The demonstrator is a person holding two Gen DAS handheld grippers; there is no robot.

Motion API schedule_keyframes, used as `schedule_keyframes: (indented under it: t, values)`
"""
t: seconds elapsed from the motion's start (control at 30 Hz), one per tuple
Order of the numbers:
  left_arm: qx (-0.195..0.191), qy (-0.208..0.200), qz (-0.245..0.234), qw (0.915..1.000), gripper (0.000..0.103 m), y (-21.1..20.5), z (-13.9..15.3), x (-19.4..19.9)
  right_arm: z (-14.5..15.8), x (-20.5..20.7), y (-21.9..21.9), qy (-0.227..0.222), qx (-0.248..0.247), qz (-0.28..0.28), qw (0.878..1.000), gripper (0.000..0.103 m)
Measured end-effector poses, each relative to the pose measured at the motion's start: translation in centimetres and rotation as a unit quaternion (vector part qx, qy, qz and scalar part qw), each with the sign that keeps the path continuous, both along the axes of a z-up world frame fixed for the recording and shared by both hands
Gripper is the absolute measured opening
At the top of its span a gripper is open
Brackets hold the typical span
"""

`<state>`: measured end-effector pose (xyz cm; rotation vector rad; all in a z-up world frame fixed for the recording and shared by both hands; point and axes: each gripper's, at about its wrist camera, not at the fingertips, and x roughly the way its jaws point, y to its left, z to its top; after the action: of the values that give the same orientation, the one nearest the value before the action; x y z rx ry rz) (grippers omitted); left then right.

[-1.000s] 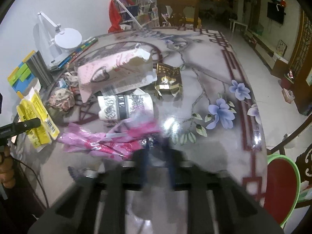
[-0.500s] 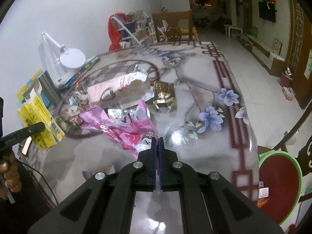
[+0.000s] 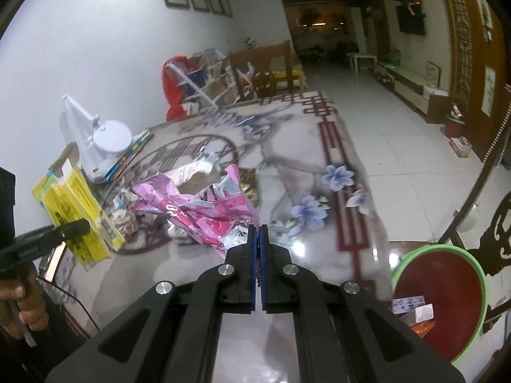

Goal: Collect trash
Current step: 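Carry the yellow wrapper and pink wrapper to the bucket and release them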

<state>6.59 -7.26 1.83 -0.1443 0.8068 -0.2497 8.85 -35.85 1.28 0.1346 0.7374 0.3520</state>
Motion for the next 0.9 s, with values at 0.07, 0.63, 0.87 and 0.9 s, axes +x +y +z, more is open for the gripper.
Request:
schedule_keyframes:
  t: [0.07,0.63,0.87,0.9]
  values:
    - [-0.006,-0.002,-0.019,0.9998,0.025,-1.4,0.2,0.4,0.4,-0.2,-1.5,-0.002,0.011,-0.015,1.000,0.001]
    - [-0.016,-0.021,-0.166,0.9858,0.025,-15.2,2.4,2.8,1.9,-4.0,-13.5,-0.035,0.029,-0.169,0.985,0.001]
    - [-0.026,-0.012,-0.250,0.9679,0.025,-22.2,1.9,2.7,1.6,-5.8,-19.4,-0.033,0.035,-0.249,0.967,0.001]
    - [-0.026,-0.010,-0.257,0.9659,0.025,-23.1,1.7,2.7,1.5,-6.0,-19.9,-0.033,0.035,-0.255,0.966,0.001]
